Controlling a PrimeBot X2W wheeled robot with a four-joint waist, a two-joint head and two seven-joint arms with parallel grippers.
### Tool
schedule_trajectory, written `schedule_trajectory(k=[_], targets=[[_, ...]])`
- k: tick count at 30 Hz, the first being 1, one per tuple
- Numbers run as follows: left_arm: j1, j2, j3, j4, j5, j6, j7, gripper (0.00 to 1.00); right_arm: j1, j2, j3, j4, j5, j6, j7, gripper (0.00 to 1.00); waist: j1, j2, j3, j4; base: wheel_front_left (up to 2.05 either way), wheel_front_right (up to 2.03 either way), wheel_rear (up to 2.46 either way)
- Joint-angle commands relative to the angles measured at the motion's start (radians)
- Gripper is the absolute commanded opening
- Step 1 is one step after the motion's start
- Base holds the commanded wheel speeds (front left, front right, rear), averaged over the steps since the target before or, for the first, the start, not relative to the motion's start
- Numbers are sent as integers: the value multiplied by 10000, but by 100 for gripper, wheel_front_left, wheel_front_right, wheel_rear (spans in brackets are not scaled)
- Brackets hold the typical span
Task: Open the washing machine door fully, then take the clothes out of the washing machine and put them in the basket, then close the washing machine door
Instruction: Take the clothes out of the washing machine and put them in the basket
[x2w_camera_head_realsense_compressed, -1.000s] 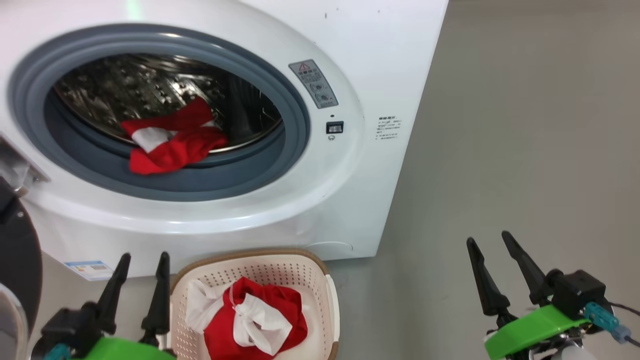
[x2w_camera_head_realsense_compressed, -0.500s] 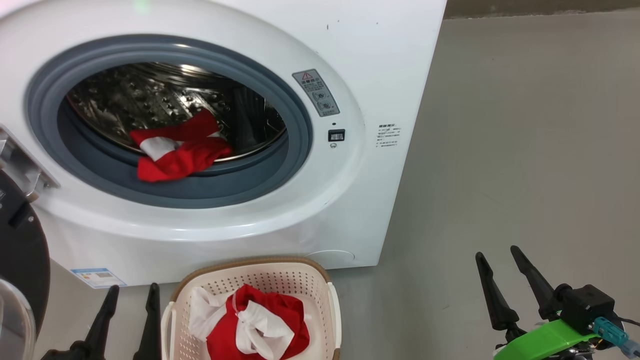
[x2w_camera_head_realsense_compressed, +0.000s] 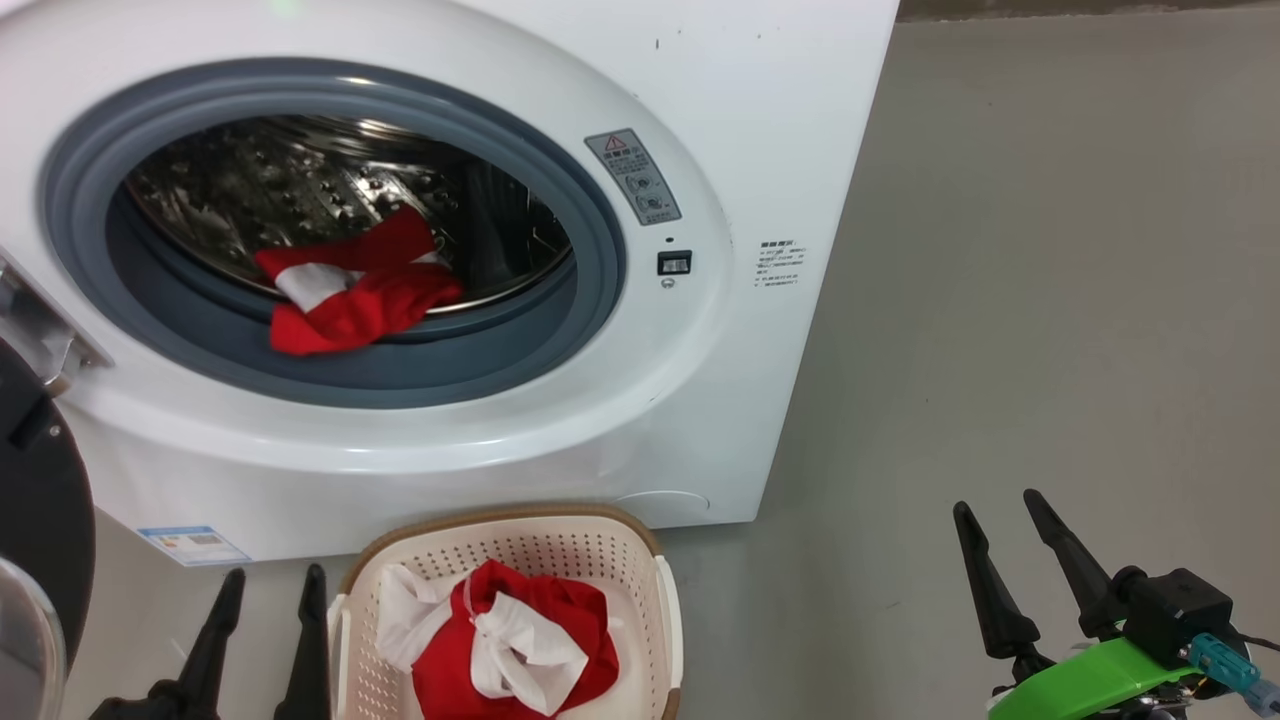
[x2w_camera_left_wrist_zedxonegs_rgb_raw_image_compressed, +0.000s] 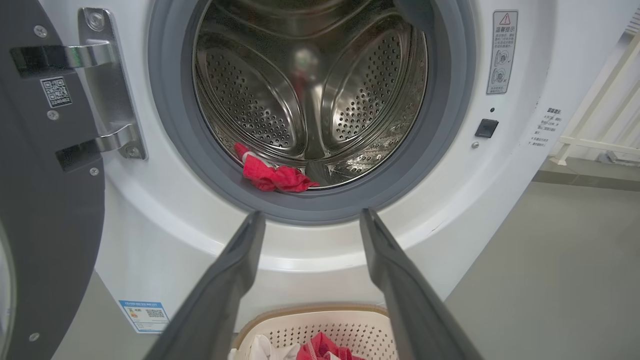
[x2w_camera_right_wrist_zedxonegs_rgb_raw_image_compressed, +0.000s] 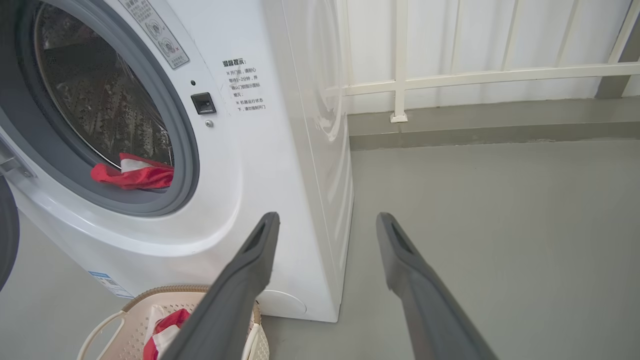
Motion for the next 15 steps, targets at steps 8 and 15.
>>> schedule_trajectory(k=[8,15], targets=[[-1327,464,-99,639,195,-56,-61,100,-377,27,148,-324,-21,4,-65,100,0,0,513,63,0,0,0],[-3158,1031,-766,2032,1187,-42,-61,100,-834,182,254,-381,-123,4,-65,100,0,0,1187,31,0,0,0]])
